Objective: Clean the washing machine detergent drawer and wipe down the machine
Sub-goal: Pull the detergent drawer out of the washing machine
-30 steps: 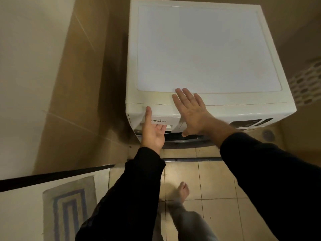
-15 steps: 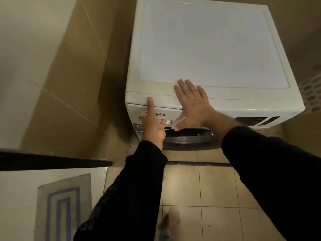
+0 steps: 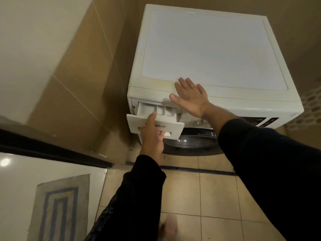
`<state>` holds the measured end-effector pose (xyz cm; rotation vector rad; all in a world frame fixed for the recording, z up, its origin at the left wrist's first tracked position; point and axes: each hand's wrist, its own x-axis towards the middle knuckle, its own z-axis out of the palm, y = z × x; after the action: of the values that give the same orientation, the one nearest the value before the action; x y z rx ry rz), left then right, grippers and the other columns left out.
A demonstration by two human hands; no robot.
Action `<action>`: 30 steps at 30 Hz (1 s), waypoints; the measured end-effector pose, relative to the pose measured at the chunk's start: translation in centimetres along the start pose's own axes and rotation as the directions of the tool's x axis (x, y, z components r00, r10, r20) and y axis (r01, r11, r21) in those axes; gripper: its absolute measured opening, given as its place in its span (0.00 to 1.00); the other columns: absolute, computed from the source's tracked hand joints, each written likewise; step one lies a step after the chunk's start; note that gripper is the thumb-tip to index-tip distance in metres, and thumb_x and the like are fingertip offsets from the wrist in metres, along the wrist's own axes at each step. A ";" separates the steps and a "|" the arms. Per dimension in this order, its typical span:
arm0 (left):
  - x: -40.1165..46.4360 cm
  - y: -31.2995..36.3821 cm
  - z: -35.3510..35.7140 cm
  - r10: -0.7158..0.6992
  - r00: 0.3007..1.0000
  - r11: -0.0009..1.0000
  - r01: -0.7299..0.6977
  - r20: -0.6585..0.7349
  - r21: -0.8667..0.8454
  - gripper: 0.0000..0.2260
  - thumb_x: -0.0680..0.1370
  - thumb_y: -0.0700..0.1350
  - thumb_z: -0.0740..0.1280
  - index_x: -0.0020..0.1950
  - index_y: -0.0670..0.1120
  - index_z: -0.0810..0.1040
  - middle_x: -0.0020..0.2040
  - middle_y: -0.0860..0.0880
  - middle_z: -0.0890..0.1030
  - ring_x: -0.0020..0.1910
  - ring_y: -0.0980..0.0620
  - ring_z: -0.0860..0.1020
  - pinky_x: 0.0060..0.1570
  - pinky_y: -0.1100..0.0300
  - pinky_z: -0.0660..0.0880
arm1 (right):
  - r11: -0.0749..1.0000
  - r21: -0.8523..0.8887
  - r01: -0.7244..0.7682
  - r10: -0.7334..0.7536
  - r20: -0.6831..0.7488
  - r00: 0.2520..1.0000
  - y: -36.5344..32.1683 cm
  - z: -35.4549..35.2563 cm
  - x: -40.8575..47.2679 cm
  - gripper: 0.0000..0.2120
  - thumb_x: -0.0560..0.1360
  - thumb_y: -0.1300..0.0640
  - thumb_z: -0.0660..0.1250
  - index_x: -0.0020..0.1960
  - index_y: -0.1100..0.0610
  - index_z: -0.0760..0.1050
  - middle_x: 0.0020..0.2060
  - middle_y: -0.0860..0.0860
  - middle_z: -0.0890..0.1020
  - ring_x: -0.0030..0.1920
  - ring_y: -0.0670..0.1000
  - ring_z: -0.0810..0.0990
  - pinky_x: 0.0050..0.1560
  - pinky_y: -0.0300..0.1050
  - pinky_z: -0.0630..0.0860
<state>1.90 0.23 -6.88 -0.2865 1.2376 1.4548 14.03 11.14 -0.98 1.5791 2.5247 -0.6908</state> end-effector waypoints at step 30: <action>-3.8 -2.1 -6.7 -0.069 0.997 0.996 0.068 0.033 0.052 0.27 0.73 0.45 0.74 0.70 0.49 0.68 0.59 0.44 0.80 0.57 0.46 0.80 0.59 0.49 0.78 | 0.972 0.235 -0.001 0.011 -0.043 0.999 -0.4 0.0 -1.0 0.34 0.79 0.34 0.42 0.80 0.50 0.55 0.80 0.47 0.49 0.79 0.47 0.41 0.77 0.54 0.37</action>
<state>1.82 -7.71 -7.89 -0.2659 1.2238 1.3624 14.13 10.18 -0.59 1.6880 2.5474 -0.9981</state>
